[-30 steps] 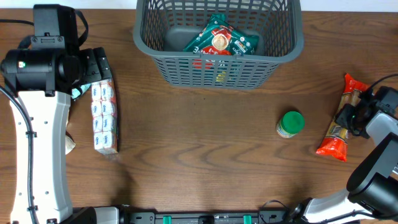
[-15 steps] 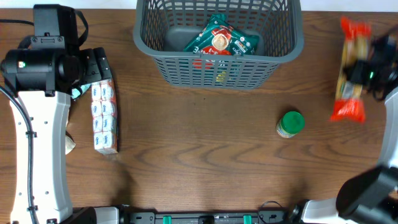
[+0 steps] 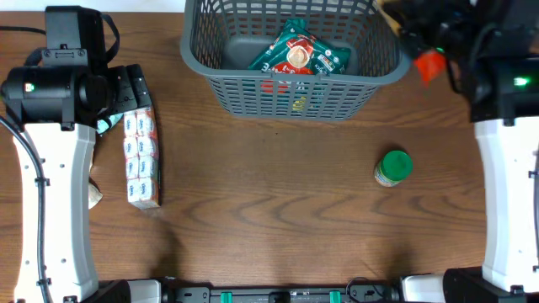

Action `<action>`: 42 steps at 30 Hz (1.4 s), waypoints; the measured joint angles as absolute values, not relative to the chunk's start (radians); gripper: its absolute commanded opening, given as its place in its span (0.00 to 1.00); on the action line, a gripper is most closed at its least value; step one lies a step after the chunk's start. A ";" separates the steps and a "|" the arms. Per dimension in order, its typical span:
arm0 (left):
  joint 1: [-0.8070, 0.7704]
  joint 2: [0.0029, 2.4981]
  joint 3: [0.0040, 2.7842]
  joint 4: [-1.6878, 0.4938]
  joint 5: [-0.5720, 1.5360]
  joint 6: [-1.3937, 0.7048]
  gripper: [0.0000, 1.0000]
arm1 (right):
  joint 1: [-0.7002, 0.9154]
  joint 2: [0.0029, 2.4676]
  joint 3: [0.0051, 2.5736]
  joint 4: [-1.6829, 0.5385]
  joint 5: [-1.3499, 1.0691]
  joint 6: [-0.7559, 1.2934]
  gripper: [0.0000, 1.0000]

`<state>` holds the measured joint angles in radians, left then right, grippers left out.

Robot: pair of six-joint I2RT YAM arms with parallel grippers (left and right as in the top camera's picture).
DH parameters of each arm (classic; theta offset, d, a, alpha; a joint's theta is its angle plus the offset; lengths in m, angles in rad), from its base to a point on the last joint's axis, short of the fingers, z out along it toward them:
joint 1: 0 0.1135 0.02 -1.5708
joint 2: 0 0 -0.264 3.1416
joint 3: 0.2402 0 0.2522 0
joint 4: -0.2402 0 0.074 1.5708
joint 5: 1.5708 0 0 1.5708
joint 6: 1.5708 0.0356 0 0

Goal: Pack container
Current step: 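Lift the pasta packet into the basket and release it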

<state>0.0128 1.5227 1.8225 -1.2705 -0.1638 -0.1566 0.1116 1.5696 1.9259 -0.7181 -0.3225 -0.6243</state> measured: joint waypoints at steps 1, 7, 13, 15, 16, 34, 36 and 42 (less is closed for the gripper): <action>0.013 1.523 1.822 -1.271 -0.164 -0.157 0.99 | 0.134 1.573 1.927 -0.692 -0.323 -0.642 0.01; 0.013 1.523 1.822 -1.273 -0.164 -0.157 0.98 | 0.250 1.671 1.945 -0.596 -0.332 -0.767 0.01; 0.013 1.523 1.822 -1.275 -0.164 -0.157 0.99 | 0.287 1.864 1.946 -0.575 -0.333 -0.834 0.01; 0.013 1.523 1.822 -1.275 -0.164 -0.157 0.99 | 0.288 1.926 1.946 -0.593 -0.327 -0.844 0.01; 0.013 1.523 1.822 -1.275 -0.164 -0.157 0.99 | 0.288 1.958 1.946 -0.608 -0.323 -0.847 0.01; 0.013 1.523 1.822 -1.276 -0.164 -0.157 0.99 | 0.288 2.086 1.954 -0.794 -0.321 -0.826 0.84; 0.013 1.523 1.822 -1.276 -0.164 -0.157 0.99 | 0.288 2.086 1.955 -0.805 -0.323 -0.805 0.89; 0.013 1.523 1.822 -1.279 -0.164 -0.157 0.99 | 0.287 2.086 1.976 -0.839 -0.323 -0.734 0.95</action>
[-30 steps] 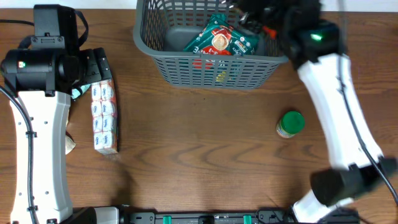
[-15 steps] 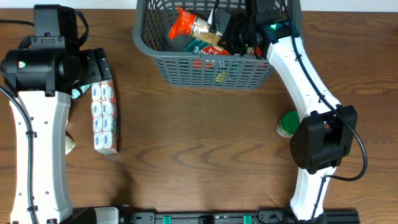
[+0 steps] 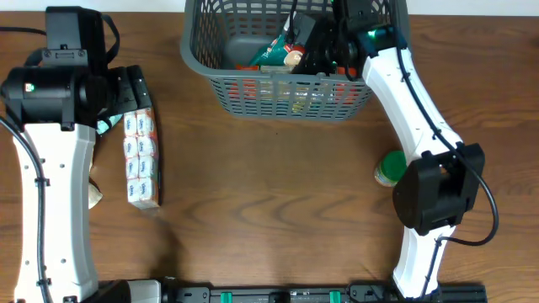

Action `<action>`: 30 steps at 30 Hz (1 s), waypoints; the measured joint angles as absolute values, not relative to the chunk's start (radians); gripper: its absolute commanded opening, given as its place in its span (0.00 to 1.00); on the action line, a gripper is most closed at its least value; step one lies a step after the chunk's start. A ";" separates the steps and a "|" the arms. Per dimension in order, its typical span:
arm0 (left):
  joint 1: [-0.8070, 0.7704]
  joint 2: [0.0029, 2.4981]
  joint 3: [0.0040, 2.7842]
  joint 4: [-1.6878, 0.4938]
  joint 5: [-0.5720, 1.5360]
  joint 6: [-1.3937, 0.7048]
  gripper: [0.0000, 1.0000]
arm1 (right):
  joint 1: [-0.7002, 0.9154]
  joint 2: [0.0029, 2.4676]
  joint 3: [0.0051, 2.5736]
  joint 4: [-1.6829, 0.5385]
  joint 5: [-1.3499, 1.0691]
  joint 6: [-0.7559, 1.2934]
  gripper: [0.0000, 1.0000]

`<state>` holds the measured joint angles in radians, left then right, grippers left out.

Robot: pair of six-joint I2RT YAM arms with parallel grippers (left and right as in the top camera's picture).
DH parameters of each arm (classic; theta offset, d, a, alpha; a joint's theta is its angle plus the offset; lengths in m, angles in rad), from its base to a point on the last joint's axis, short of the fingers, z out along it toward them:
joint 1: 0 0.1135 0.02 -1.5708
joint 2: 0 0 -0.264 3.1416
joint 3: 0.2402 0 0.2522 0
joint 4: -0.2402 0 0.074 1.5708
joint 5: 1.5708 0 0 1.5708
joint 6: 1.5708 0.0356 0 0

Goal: Pack container
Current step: 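Lift the pasta packet into the basket and release it, then move the right gripper down to the green-lidded jar and grasp it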

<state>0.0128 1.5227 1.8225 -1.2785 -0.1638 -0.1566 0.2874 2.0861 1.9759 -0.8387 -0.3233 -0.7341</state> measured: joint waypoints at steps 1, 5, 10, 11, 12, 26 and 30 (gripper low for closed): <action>0.013 1.523 1.822 -1.279 -0.164 -0.157 0.98 | 0.287 2.085 1.991 -0.847 -0.323 -0.719 0.97; 0.013 1.523 1.822 -1.279 -0.164 -0.157 0.99 | 0.284 2.074 2.065 -0.858 -0.327 -0.658 0.99; 0.013 1.523 1.822 -1.279 -0.164 -0.157 0.99 | 0.250 2.006 2.226 -0.864 -0.313 -0.482 0.99; 0.013 1.523 1.822 -1.279 -0.164 -0.157 0.99 | 0.234 1.983 2.260 -0.879 -0.288 -0.419 0.99; 0.013 1.523 1.822 -1.279 -0.164 -0.157 0.99 | 0.211 1.954 2.298 -0.919 -0.250 -0.332 0.99; 0.013 1.523 1.822 -1.283 -0.164 -0.157 0.99 | -0.146 1.779 2.374 -1.693 0.031 0.356 0.99; 0.013 1.523 1.822 -1.283 -0.164 -0.157 0.99 | -0.142 1.763 2.314 -1.694 -0.016 0.364 0.99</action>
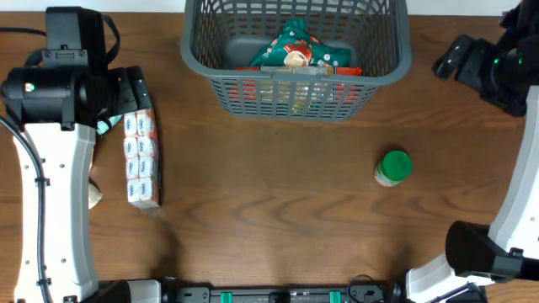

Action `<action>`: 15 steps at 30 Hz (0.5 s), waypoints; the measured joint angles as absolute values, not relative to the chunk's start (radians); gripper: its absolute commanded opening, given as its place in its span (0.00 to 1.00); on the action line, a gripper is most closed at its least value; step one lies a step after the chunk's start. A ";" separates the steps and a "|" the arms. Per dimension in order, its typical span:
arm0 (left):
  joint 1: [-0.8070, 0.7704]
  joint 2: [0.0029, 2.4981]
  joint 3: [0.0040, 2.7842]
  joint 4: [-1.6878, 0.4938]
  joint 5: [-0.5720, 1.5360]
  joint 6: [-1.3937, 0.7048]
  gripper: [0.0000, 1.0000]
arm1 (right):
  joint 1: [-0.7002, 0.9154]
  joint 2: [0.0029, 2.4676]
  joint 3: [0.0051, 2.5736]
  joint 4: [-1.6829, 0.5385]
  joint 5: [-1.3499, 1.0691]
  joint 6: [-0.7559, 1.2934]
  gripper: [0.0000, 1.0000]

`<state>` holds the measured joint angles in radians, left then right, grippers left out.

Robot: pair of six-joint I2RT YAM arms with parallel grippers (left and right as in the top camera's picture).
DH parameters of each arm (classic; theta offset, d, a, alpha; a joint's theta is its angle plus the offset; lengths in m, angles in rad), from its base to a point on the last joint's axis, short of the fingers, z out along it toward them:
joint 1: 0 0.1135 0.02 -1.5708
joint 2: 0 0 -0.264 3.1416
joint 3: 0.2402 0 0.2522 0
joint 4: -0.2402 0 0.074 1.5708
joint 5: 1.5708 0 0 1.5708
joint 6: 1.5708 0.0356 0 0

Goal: Pack container
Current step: 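Move the right gripper down to the green-lidded jar and grasp it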

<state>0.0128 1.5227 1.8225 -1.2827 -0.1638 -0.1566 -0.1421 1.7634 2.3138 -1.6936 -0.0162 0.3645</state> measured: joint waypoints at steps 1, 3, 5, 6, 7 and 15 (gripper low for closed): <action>0.013 1.523 1.822 -1.283 -0.164 -0.157 0.99 | -0.136 1.757 2.286 -1.694 -0.025 0.368 0.99; 0.013 1.523 1.822 -1.283 -0.164 -0.157 0.99 | -0.116 1.742 2.213 -1.693 -0.029 0.381 0.99; 0.013 1.523 1.822 -1.283 -0.164 -0.157 0.99 | -0.093 1.729 2.138 -1.694 -0.022 0.400 0.99; 0.013 1.523 1.822 -1.283 -0.164 -0.157 0.99 | -0.080 1.724 2.096 -1.695 -0.010 0.415 0.99; 0.013 1.523 1.822 -1.283 -0.164 -0.157 0.99 | -0.067 1.720 2.055 -1.695 0.004 0.430 0.99; 0.013 1.523 1.822 -1.283 -0.164 -0.157 0.99 | -0.046 1.718 1.802 -1.594 0.084 0.505 0.99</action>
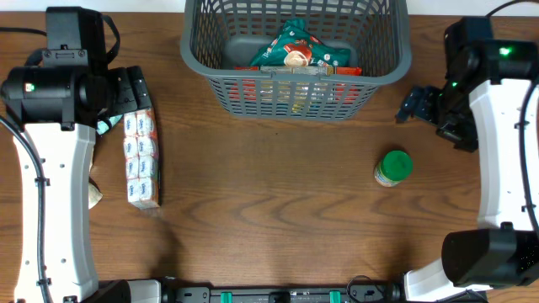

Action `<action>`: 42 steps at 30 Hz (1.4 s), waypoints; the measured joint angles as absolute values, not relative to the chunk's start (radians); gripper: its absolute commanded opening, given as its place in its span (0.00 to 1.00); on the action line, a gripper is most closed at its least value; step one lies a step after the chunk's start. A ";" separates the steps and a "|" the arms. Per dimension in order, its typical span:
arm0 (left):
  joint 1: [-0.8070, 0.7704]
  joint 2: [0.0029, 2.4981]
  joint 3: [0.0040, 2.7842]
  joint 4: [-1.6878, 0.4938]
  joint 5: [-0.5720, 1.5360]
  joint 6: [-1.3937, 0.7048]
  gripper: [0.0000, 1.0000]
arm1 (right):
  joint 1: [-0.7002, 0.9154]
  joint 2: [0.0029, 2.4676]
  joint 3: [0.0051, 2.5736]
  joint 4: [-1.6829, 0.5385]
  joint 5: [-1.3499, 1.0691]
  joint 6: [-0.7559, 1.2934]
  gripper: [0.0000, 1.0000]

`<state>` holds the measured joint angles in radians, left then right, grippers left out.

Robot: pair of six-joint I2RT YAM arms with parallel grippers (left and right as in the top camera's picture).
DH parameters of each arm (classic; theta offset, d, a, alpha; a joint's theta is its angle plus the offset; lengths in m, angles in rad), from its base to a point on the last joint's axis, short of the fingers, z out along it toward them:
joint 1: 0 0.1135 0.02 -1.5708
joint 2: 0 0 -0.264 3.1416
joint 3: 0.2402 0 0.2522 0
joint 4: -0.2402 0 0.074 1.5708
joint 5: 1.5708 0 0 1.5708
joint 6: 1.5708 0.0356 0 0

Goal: Pack container
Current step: 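Move the right gripper down to the green-lidded jar and grasp it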

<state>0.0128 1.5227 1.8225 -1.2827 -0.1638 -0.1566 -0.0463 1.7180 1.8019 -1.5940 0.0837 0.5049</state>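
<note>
A grey mesh basket (210, 71) stands at the back centre of the table. Inside it lie a green snack bag (299, 52) and a red item (337, 71) behind the front wall. A green-lidded jar (393, 167) stands upright on the wood at the right. My right gripper (410, 103) hovers just right of the basket's front corner and above-right of the jar, fingers apart and empty. A long pack of white and red cartons (141, 160) lies at the left. My left gripper (133, 88) rests at the pack's far end, its fingers apart.
A small beige scrap (95, 195) lies beside the left arm, with a bit of teal (103, 124) showing near the left gripper. The left arm's white link (50, 194) runs down the left edge, the right arm's (505, 168) down the right edge.
My right gripper has come down and left from the far right edge of the table to a spot beside the basket's front right corner, nearer the jar. Nothing else moved.
First my right gripper held a red-orange item at the back right, outside the basket. Then it was reaching into the basket. Then it was back at the far right, empty, with a red item lying in the basket. Now it hovers near the jar. The left arm stayed still.
</note>
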 measured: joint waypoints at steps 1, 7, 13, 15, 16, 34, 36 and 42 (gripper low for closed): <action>0.013 1.523 1.822 -1.283 -0.164 -0.157 0.99 | -0.046 1.718 1.778 -1.576 0.086 0.509 0.99; 0.013 1.523 1.822 -1.283 -0.164 -0.157 0.99 | -0.046 1.717 1.577 -1.381 0.096 0.515 0.99; 0.013 1.523 1.822 -1.283 -0.163 -0.157 0.99 | -0.046 1.716 1.382 -1.167 0.101 0.514 0.99; 0.013 1.523 1.822 -1.283 -0.163 -0.157 0.99 | -0.046 1.716 1.331 -1.113 0.102 0.514 0.99; 0.013 1.523 1.822 -1.283 -0.164 -0.157 0.99 | -0.046 1.716 1.308 -1.087 0.102 0.514 0.99; 0.013 1.523 1.822 -1.283 -0.164 -0.157 0.99 | -0.046 1.716 0.976 -0.757 0.103 0.511 0.92; 0.013 1.523 1.822 -1.283 -0.164 -0.157 0.99 | -0.046 1.716 0.964 -0.751 0.104 0.509 0.89; 0.013 1.523 1.822 -1.283 -0.164 -0.157 0.99 | -0.046 1.710 0.958 -0.730 0.105 0.503 0.64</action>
<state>0.0128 1.5227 1.8225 -1.2831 -0.1638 -0.1566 -0.0460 1.7096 0.9585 -0.7303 0.1047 0.5030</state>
